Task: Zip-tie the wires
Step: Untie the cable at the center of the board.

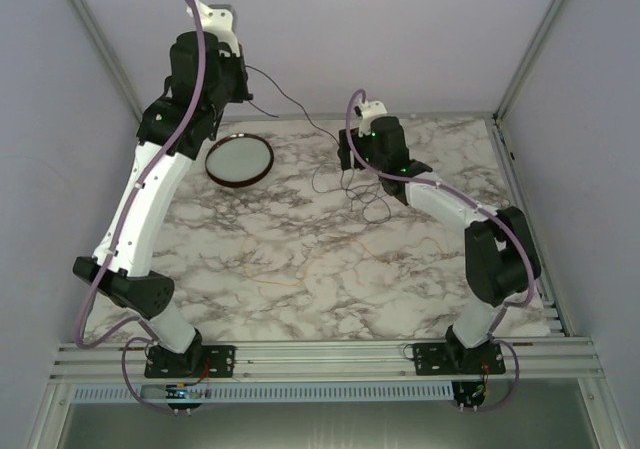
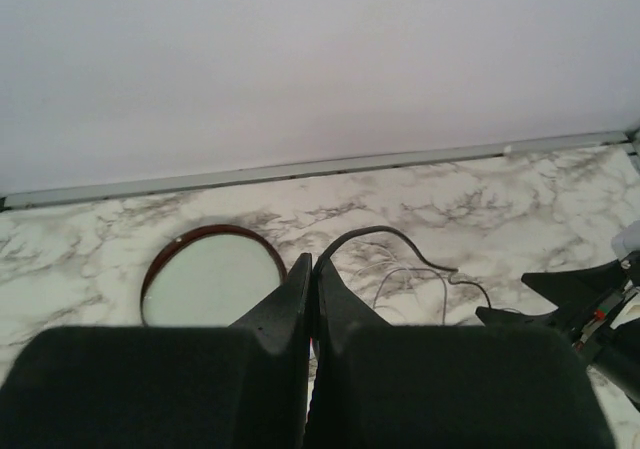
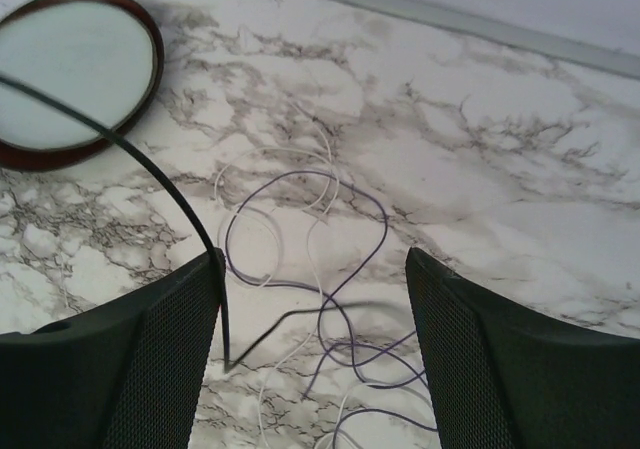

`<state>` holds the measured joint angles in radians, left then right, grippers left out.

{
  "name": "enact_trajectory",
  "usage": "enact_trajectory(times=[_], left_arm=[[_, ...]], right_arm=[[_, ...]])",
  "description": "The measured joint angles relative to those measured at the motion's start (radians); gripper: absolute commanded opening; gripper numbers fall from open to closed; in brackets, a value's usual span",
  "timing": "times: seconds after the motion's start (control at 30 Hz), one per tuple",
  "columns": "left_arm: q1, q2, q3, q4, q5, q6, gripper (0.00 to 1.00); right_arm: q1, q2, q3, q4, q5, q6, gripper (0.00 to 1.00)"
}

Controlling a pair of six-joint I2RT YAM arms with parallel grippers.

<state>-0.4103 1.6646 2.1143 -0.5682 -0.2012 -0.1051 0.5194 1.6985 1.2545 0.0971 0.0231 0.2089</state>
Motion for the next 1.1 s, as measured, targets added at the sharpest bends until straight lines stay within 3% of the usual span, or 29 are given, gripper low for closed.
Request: enact_trajectory(times=[0.2,0.6,0.83,1.1], left_arm=[[0.014,-0.002,0.006,-0.058,-0.084,0.012,0.0],[0.034,-0.002,0.011,-0.11,-0.123,0.031,0.0],[0.035,0.001,0.011,-0.111,-0.123,0.031,0.0],[0.072,0.005,0.072,-0.153,-0.121,0.031,0.0]], right_arm=[[0.0,0.067,0.01,-0.056,-0.011,0.019,0.78],[0.0,-0.025,-0.04,-0.069,-0.031,0.025,0.81],[0.0,0.023,-0.063,-0.055,-0.069,0.018,0.57],[-0.001,0.116,-0.058,-0.03,-0.058,0.019,0.39]])
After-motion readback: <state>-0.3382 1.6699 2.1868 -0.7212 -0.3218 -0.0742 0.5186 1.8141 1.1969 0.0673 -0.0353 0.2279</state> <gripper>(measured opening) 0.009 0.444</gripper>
